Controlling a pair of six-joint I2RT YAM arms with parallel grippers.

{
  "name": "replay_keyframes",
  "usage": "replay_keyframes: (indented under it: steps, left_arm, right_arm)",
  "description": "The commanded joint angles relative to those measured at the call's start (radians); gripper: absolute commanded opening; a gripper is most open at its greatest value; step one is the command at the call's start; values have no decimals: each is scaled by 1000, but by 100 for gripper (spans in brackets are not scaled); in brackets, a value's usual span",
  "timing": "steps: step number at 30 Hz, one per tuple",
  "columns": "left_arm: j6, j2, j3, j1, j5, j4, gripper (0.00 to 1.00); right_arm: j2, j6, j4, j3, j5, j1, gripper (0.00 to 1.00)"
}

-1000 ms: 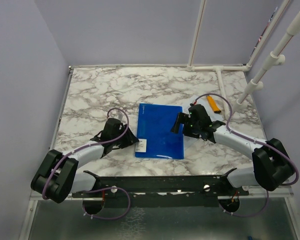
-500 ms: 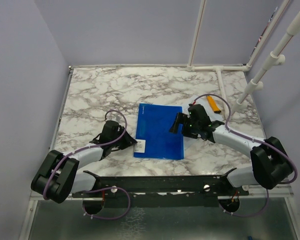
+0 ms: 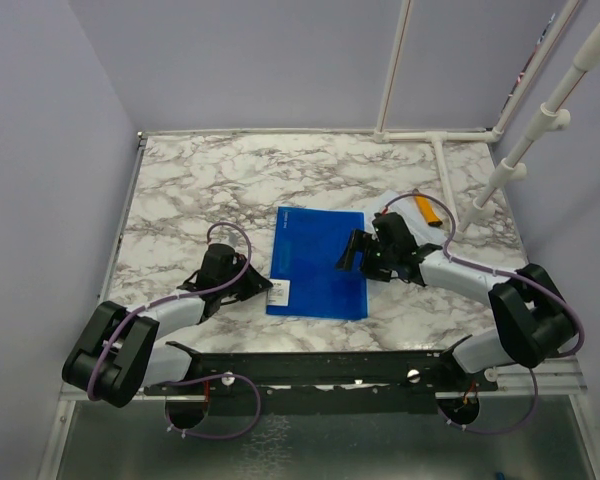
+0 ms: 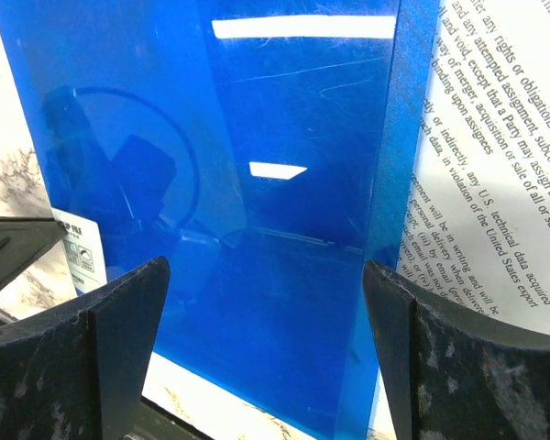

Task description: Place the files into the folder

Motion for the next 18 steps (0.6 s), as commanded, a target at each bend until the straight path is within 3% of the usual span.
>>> replay_keyframes:
  steps: [1, 7, 18]
  left_arm:
    - [40, 36, -56, 16, -60, -164, 6]
    - [42, 39, -61, 21, -60, -157, 0]
    - [54, 66, -69, 35, -74, -143, 0]
  right_arm:
    - [13, 18, 27, -35, -4, -4, 90]
    - [9, 30, 52, -81, 2, -5, 90]
    - [-16, 50, 84, -160, 12, -5, 90]
